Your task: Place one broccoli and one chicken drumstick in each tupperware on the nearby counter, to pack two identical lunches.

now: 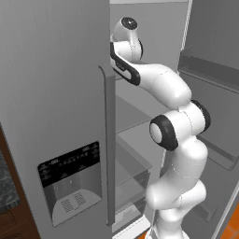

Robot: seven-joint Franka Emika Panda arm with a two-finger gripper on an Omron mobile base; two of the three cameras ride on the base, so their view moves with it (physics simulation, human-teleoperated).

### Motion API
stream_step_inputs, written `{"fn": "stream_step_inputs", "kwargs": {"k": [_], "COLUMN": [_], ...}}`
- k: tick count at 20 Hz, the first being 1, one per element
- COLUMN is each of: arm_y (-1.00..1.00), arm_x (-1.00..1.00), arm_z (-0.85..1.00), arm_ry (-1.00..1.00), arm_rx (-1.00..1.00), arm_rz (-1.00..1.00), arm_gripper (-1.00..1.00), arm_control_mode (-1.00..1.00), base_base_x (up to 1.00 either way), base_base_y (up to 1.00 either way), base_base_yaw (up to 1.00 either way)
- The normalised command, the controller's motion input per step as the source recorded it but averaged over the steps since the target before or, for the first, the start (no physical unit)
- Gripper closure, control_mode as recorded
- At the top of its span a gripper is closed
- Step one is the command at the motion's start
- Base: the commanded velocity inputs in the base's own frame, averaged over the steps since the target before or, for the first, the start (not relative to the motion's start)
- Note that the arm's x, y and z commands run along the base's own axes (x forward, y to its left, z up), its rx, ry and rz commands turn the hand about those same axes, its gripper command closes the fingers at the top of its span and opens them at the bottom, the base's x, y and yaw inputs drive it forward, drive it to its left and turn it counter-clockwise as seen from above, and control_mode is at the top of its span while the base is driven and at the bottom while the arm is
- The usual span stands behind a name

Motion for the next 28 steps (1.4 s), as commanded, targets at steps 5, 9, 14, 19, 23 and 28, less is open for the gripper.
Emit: {"fn": "stream_step_inputs", "kwargs": {"k": [5,9,14,19,23,28], "arm_y": [0.01,0.00,0.00,0.12,0.00,-0.03], "arm_x": [-0.15,0.00,0.12,0.35,0.01,-0.54], "arm_z": [-0.40,-0.05,-0.26,-0.38,-0.03,-0.13], "arm_ry": [0.01,0.00,0.00,0.00,-0.01,-0.06], "arm_rx": [0.00,0.00,0.00,0.00,0.00,0.01], "arm_rz": [0.00,0.00,0.00,0.00,0.00,0.00], "arm_gripper": [-1.00,-1.00,-1.00,1.00,1.00,1.00], "arm_control_mode": [-1.00,-1.00,-1.00,-1.00,-1.00,-1.00], "base_base_x": [0.00,0.00,0.00,0.00,0.00,0.00], "base_base_y": [0.00,0.00,0.00,0.00,0.00,0.00], "base_base_yaw": [0.00,0.00,0.00,0.00,0.00,0.00]}}
